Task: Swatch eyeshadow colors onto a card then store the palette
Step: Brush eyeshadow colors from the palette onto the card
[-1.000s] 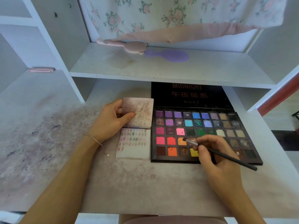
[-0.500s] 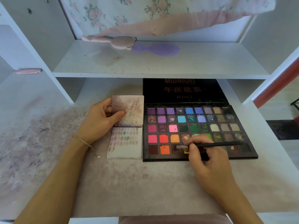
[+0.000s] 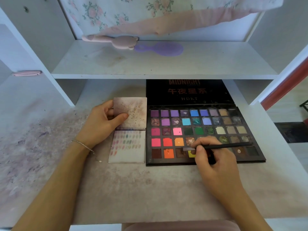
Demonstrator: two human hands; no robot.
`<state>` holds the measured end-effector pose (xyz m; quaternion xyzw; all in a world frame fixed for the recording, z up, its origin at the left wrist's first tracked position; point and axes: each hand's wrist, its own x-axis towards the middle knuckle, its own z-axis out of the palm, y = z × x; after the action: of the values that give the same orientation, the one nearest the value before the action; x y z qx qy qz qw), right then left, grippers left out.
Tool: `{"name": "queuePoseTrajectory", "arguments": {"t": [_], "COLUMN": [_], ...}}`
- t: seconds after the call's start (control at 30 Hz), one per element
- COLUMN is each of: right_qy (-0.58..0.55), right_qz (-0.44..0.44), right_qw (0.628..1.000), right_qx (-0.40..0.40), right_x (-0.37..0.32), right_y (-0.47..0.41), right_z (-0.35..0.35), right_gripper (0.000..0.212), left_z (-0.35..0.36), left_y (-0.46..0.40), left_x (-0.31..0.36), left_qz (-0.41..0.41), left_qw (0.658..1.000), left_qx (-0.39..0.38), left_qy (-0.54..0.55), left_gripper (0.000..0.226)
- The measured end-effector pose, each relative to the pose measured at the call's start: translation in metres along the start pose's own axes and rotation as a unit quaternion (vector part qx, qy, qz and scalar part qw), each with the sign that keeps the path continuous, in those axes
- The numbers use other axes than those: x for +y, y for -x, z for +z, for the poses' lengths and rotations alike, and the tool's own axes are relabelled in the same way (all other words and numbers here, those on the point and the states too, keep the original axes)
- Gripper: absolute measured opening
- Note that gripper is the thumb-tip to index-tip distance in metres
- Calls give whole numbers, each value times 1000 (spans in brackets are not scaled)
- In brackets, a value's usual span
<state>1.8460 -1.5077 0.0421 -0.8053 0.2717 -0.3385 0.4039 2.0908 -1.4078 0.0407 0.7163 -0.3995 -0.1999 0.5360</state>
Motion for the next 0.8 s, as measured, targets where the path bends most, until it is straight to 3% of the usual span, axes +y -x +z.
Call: {"name": "queuePoseTrajectory", "arguments": {"t": [0.4,0.6,0.7,0.8], "right_qy": [-89,-74,-58,-36], "right_qz": [14,-6,-23,-39], "right_qw": [995,992,992,991], "right_qx": [-40,-105,-112,-123], "right_x": [-22,-37,-41,-43], "right_y": [-4,-7,-6,-6], "right_z": [33,65,77,84], "right_gripper": [11,12,3,6], "left_z": [0,-1,-1,-1], "left_y": [1,2,2,2], "left_x": [1,1,4,5], "left_qz": [-7,-10,-6,-5], "left_qw": [1000,1000,1000,1000], "left_qx": [-3,-10,-14,-17], "left_qy": [8,21,25,24], "left_gripper": [26,26,26,26]}}
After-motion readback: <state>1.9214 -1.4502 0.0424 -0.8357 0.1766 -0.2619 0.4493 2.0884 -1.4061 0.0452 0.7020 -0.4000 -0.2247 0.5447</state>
